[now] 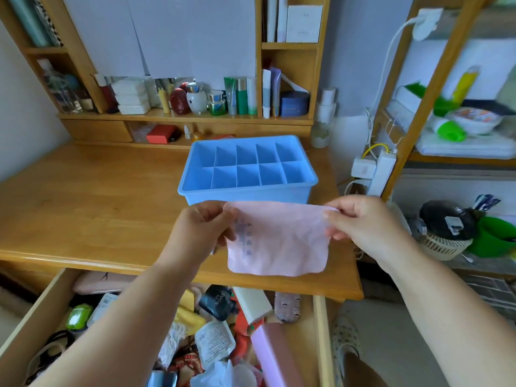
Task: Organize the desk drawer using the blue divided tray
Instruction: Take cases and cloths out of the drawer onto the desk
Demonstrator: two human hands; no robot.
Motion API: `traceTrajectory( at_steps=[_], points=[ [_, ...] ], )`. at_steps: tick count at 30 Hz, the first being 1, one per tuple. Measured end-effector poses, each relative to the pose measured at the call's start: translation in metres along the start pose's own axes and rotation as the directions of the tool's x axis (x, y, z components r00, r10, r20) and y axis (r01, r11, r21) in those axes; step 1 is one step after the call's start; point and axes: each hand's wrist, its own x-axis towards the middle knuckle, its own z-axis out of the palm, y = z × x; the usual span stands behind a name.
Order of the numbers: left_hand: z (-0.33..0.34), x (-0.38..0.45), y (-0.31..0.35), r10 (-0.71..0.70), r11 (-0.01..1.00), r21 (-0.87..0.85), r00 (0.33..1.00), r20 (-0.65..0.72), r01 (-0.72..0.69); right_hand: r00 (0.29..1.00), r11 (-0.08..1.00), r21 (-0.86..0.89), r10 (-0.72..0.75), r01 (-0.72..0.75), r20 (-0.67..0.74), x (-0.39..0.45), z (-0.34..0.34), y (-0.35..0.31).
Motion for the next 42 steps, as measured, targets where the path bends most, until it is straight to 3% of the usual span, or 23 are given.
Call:
traceTrajectory(
  at_steps=[4,7,10,13,20,29,32,34,36,37,39,41,42],
  points=[
    [0.003,0.011,0.01,0.124,0.991,-0.056,0.992,-0.021,-0.125,0.985,0.988,-0.031,-0.156,0.154,-0.069,0.01,-0.011,-0.004],
    [0.006,0.0,-0.013,0.081,0.996,-0.049,0.997,-0.006,-0.081,0.987,0.986,-0.042,-0.16,0.159,-0.028,-0.006,-0.004,0.015],
    [0.01,-0.021,-0.052,-0.02,0.991,0.135,0.996,0.087,0.008,0.987,0.979,-0.17,-0.092,0.114,0.131,-0.028,0.015,0.049],
    [0.012,-0.03,-0.077,-0.045,0.956,0.295,0.984,0.174,-0.008,0.969,0.964,-0.262,0.019,0.047,0.245,-0.036,0.03,0.075],
    [0.026,0.019,-0.076,-0.003,0.895,0.446,1.0,-0.031,0.016,0.998,0.965,-0.257,0.058,-0.047,0.037,0.015,0.032,0.075],
    [0.045,0.054,-0.088,0.019,0.711,0.703,1.0,-0.019,0.0,0.994,0.851,-0.518,0.111,-0.084,0.021,0.049,0.054,0.088],
    [0.044,0.064,-0.082,-0.115,0.667,0.742,0.993,0.014,0.067,0.975,0.742,-0.66,0.213,-0.119,0.064,0.053,0.055,0.083],
    [0.044,0.069,-0.073,-0.229,0.574,0.814,0.972,0.055,0.09,0.96,0.68,-0.726,0.26,-0.107,0.102,0.055,0.055,0.075],
    [0.045,0.073,-0.066,-0.28,0.495,0.868,0.955,0.102,0.052,0.957,0.683,-0.723,0.266,-0.106,0.111,0.054,0.053,0.071],
    [0.044,0.072,-0.064,-0.272,0.516,0.855,0.955,0.117,0.042,0.959,0.714,-0.69,0.262,-0.119,0.105,0.053,0.051,0.071],
    [0.039,0.066,-0.064,-0.199,0.68,0.732,0.971,0.13,0.042,0.96,0.835,-0.521,0.263,-0.177,0.095,0.048,0.043,0.073],
    [0.031,0.054,-0.067,-0.16,0.879,0.465,0.984,0.081,0.105,0.945,0.942,-0.16,0.313,-0.296,0.095,0.042,0.034,0.073],
    [0.029,0.048,-0.069,-0.172,0.942,0.3,0.984,0.05,0.15,0.929,0.933,0.02,0.354,-0.358,0.108,0.04,0.032,0.072]
  ],
)
